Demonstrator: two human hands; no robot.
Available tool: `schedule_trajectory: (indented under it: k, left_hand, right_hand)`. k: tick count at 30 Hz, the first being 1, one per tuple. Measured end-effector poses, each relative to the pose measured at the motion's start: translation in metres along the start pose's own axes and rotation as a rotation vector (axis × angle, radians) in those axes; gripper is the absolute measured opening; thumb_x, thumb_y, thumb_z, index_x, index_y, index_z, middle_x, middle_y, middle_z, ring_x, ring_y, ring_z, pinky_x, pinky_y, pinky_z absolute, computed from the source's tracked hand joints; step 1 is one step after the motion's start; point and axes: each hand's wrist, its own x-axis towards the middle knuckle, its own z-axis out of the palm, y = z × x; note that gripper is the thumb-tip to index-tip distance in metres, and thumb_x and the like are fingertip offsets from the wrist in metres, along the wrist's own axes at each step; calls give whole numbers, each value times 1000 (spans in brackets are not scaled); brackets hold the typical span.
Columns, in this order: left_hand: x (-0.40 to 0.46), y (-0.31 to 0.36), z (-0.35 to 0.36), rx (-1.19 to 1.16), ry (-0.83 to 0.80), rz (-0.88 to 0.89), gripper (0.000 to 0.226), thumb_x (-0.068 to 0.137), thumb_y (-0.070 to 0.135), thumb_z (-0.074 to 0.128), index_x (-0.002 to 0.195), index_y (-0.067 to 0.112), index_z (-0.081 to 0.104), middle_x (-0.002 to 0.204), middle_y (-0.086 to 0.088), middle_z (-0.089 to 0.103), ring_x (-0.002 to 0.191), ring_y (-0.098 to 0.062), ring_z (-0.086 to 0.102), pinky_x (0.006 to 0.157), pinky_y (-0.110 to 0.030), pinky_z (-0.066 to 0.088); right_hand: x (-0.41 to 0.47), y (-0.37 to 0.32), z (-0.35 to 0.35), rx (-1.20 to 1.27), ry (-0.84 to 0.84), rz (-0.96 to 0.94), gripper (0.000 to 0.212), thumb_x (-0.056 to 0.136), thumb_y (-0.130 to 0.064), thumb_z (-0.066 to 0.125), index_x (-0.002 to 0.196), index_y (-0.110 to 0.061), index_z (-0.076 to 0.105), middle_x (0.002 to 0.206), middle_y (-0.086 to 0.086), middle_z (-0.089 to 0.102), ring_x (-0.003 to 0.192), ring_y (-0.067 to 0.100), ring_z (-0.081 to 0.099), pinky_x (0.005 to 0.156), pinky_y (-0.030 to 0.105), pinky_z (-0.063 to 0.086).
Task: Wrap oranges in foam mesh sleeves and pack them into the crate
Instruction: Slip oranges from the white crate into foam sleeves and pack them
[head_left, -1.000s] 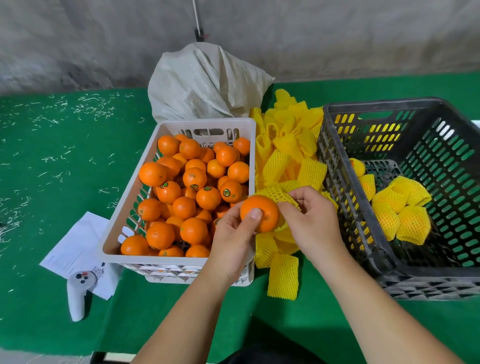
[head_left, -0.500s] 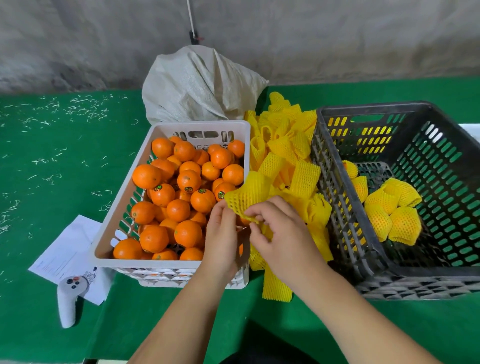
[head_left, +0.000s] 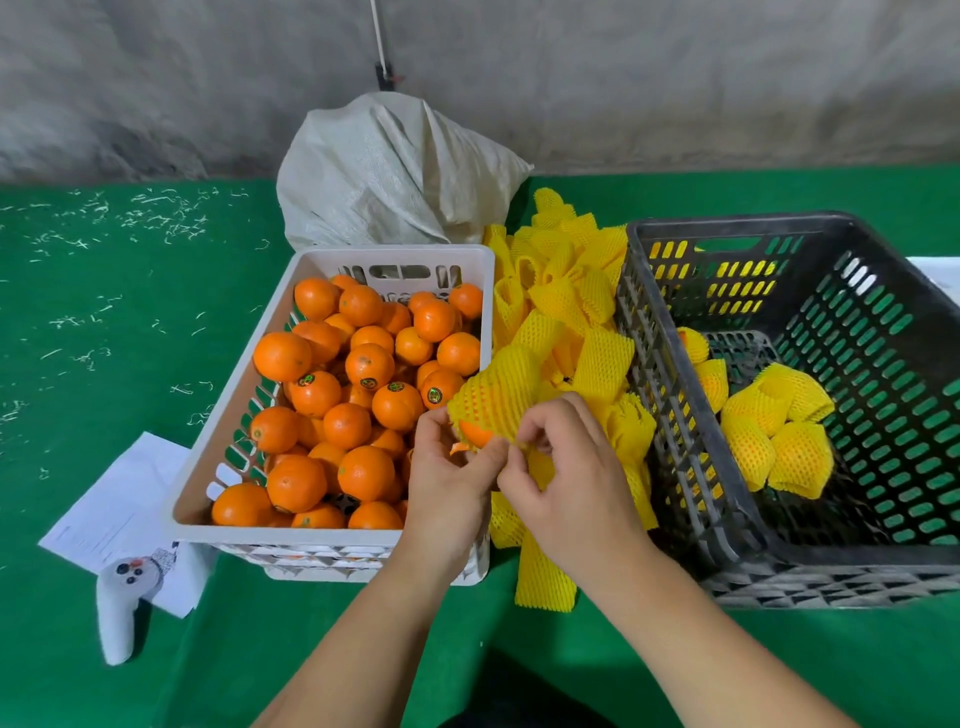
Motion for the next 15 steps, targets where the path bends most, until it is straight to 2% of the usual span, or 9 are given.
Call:
schedule_trajectory:
  k: [3, 5, 7, 9, 11, 12, 15]
  left_hand:
    - [0, -1, -2, 48, -10, -10, 44, 85, 24, 79, 122, 20, 56, 102, 0, 77, 90, -18, 73, 76, -37, 61]
    - [1, 1, -4, 36, -27, -30, 58, 82, 36, 84, 131, 24, 56, 113, -4, 76, 99, -22, 74, 77, -37, 61]
    - [0, 3, -4, 69, -57, -21, 57, 83, 43, 84, 132, 25, 61, 115, -9, 75, 98, -25, 74, 72, -34, 59]
    - [0, 2, -2, 75, -72, 7, 45, 88, 35, 80, 127, 20, 65, 114, -14, 74, 99, -28, 72, 78, -40, 60]
    - [0, -2, -3, 29, -63, 12, 38, 92, 11, 72, 129, 11, 62, 118, -20, 72, 106, -30, 70, 92, -47, 59]
    - [0, -3, -5, 29, -58, 8, 39, 93, 3, 69, 130, 9, 60, 118, -20, 71, 106, -30, 69, 94, -48, 58]
    - [2, -5, -10, 88, -67, 0, 36, 96, 1, 66, 127, 16, 56, 108, -2, 75, 101, -25, 70, 86, -39, 61]
  right_hand:
    - [-1, 4, -1, 41, 20, 82, 31, 90, -20, 69, 118, -12, 59, 114, -5, 48, 102, 15, 54, 84, 31, 52]
    - [2, 7, -6, 19, 37, 30, 23, 93, -14, 67, 115, -8, 66, 111, 1, 57, 98, 16, 58, 80, 35, 54]
    - [4, 6, -9, -29, 81, -28, 16, 92, -12, 64, 106, -6, 70, 102, 4, 63, 89, 16, 60, 73, 35, 54]
    - [4, 0, -8, -46, 98, -111, 15, 92, -12, 62, 102, -6, 72, 98, 5, 65, 87, 16, 61, 71, 30, 54]
    - [0, -4, -2, -35, 46, -172, 18, 92, -15, 61, 104, -6, 72, 100, 5, 65, 91, 18, 63, 74, 28, 55]
    - [-3, -6, 1, -16, 14, -173, 19, 93, -17, 61, 106, -8, 72, 102, 3, 64, 94, 18, 63, 76, 28, 55]
    - [-10, -6, 7, 114, 28, -16, 26, 90, -28, 64, 114, -19, 62, 110, -9, 52, 101, 7, 56, 80, 19, 50]
